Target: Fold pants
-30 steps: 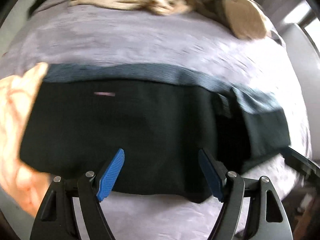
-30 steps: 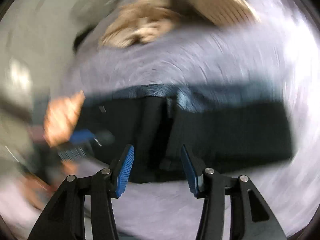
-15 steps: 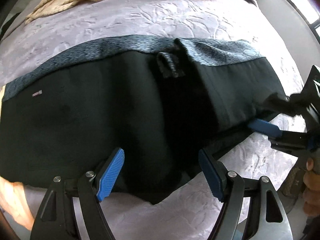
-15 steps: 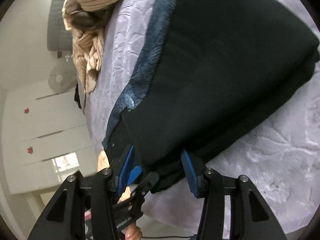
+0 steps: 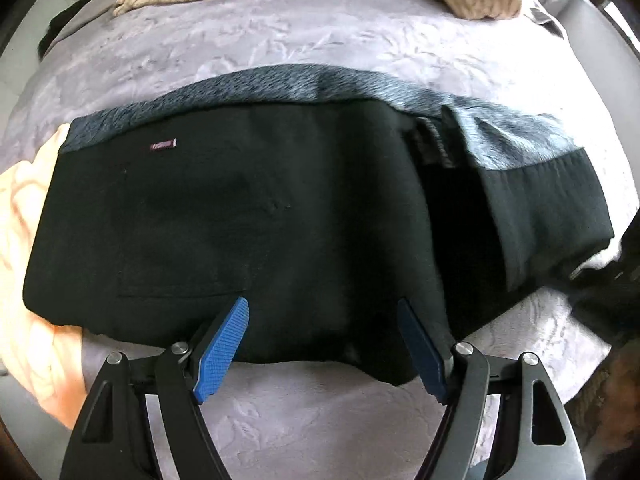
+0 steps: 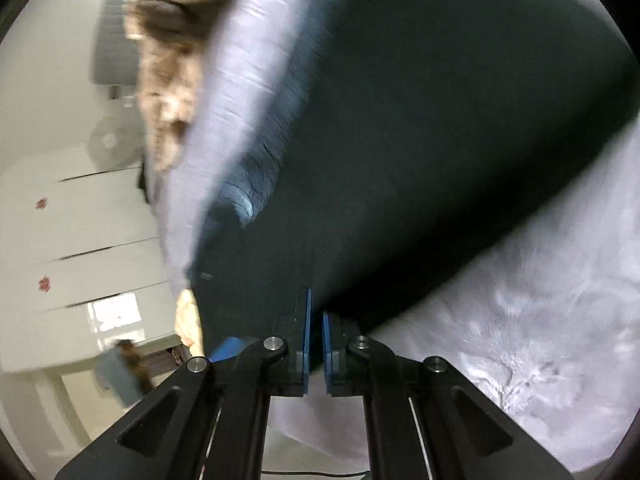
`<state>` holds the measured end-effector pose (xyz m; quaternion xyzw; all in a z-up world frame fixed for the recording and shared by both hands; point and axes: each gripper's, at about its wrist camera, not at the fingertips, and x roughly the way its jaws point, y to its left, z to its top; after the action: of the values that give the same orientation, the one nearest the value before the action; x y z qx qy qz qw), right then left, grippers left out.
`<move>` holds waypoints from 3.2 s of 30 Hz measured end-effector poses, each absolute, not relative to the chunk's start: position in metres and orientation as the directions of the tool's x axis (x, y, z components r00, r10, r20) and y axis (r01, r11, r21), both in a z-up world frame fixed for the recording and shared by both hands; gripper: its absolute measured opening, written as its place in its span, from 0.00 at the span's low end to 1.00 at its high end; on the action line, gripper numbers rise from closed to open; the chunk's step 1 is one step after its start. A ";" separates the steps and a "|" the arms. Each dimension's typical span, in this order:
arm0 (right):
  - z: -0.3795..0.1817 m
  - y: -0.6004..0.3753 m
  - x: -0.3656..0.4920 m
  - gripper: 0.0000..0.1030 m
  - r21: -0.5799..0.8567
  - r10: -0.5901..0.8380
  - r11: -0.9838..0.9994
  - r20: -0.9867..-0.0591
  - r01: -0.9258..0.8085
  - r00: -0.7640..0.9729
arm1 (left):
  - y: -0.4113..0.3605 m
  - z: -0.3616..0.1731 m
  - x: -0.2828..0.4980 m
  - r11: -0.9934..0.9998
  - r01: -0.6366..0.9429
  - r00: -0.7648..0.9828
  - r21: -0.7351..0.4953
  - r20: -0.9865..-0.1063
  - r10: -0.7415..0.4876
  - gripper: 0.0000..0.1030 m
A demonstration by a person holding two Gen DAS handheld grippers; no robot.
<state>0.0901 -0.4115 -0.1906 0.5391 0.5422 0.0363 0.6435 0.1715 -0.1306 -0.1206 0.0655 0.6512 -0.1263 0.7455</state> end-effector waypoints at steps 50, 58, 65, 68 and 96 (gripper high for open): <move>-0.165 -0.358 0.189 0.28 0.538 0.518 0.839 -0.836 0.085 0.180 | -0.169 -0.104 0.173 0.968 0.238 0.130 0.081 -0.990 0.051 0.79; -0.141 -0.358 0.164 0.34 0.497 0.481 0.861 -0.864 0.104 0.148 | -0.160 -0.101 0.168 0.974 0.221 0.130 0.044 -0.991 0.015 0.79; -0.130 -0.344 0.143 0.45 0.467 0.455 0.878 -0.883 0.108 0.117 | -0.152 -0.094 0.163 0.977 0.215 0.138 0.013 -0.990 -0.017 0.79; -0.129 -0.336 0.138 0.49 0.435 0.426 0.894 -0.899 0.106 0.100 | -0.146 -0.093 0.162 0.979 0.203 0.138 -0.006 -0.990 -0.034 0.79; -0.127 -0.273 0.208 0.51 0.223 0.217 0.974 -0.969 0.043 0.117 | 0.003 -0.118 0.177 0.990 -0.042 0.165 -0.131 -0.979 -0.123 0.79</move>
<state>0.2083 -0.2732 -0.1265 0.0982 0.6619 0.0585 0.7409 0.1768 0.0027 -0.1183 -0.0637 0.6457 -0.0265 0.7604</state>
